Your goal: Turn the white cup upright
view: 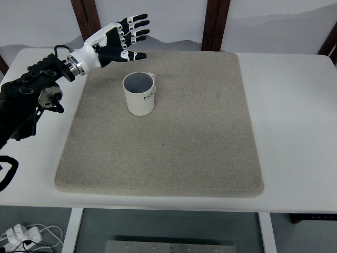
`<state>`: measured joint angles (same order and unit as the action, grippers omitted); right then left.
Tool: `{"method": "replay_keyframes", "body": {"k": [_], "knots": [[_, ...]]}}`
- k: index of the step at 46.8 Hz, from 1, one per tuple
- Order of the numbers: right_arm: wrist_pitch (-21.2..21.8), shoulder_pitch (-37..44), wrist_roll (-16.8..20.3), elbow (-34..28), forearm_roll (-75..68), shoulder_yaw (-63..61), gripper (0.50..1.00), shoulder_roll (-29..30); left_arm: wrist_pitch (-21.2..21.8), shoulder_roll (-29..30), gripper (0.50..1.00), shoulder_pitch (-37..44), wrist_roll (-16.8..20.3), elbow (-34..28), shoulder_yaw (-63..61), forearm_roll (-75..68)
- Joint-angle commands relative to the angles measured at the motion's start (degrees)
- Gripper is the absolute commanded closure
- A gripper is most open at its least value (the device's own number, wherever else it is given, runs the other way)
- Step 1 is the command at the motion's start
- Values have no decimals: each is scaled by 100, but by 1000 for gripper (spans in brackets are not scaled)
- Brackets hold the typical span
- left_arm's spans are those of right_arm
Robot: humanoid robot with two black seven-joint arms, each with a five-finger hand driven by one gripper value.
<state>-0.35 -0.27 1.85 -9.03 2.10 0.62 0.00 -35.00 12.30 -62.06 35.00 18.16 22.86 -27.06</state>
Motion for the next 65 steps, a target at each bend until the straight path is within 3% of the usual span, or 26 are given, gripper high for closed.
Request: {"method": "replay_keyframes", "body": {"k": [1, 19, 31, 42, 51, 65], "knots": [[0, 0, 0, -2, 1, 0, 548, 0, 0, 1, 501, -51, 0, -76, -9, 209], [0, 0, 0, -2, -8, 0, 548, 0, 0, -17, 501, -43, 0, -823, -1, 1334], [0, 0, 0, -2, 1, -18, 548, 0, 275, -43, 501, -25, 0, -840, 8, 2959], [0, 0, 0, -2, 1, -53, 548, 0, 564, -52, 501, 45, -1011, -849, 52, 4147], [53, 0, 0, -20, -8, -44, 548, 0, 837, -105, 501, 239, -1961, -840, 816, 4701], [53, 0, 0, -20, -17, -53, 548, 0, 1206, -289, 501, 388, -2594, -832, 2293, 4736]]}}
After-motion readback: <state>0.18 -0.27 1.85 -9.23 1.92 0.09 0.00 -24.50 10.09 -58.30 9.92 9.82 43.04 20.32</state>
